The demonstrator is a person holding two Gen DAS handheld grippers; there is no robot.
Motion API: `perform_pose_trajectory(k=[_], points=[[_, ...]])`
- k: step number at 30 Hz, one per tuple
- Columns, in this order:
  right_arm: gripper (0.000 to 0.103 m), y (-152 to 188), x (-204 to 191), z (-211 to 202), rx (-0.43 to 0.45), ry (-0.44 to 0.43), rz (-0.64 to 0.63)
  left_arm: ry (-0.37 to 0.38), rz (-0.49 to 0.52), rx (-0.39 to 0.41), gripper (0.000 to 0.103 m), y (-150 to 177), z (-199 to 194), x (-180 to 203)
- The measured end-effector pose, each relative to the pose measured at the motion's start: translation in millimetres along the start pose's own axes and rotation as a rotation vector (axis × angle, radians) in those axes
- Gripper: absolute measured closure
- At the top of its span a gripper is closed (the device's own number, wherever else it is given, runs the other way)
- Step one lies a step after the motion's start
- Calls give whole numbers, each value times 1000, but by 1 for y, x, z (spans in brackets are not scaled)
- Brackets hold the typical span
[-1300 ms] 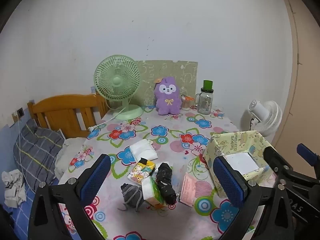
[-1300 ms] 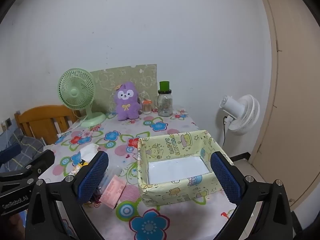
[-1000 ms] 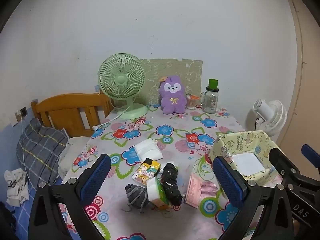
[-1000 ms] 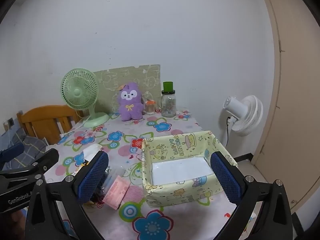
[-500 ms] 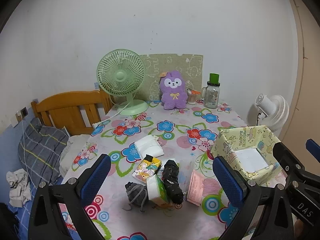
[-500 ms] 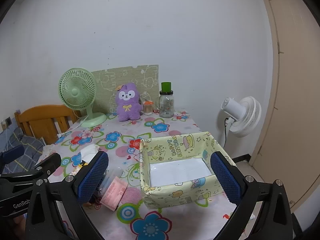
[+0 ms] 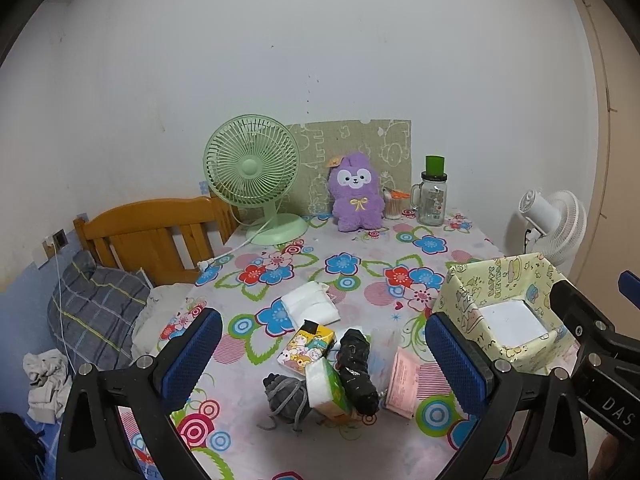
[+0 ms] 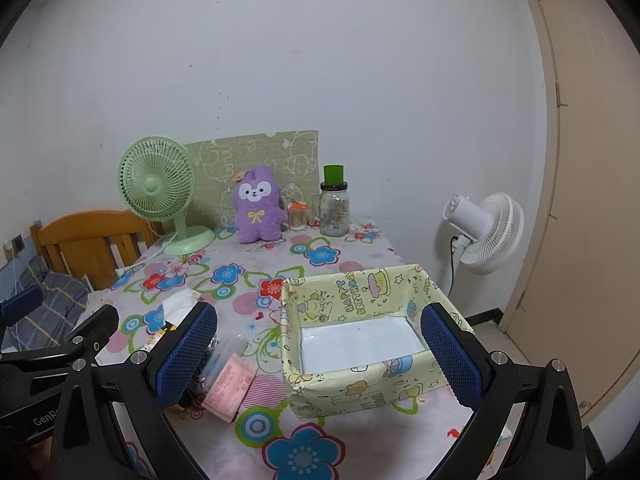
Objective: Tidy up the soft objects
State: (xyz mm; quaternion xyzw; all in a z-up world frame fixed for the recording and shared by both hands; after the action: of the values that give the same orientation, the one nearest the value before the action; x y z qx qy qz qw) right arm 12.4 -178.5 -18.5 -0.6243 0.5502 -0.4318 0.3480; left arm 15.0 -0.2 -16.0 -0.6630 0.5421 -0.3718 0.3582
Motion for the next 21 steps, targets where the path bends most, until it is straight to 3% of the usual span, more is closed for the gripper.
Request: perform_pose_trajectory(k=[21], points=[[0,2,-1,0,-2,-6,2,20,-12,-26,1,-1,0,0]])
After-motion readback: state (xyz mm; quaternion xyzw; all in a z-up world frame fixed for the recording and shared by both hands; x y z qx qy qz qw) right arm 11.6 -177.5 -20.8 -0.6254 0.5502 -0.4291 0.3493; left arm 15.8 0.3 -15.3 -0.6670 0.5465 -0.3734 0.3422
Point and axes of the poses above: each gripper's, at about its wrist camera, not at the fingertips, and z roughly the way its jaws point, x to its right, y to its underside, the point moved 1 cm from there along z, roughly the way its jaws point, and after that the axes turned 12 degrees about -z, right-handed, at the moved point
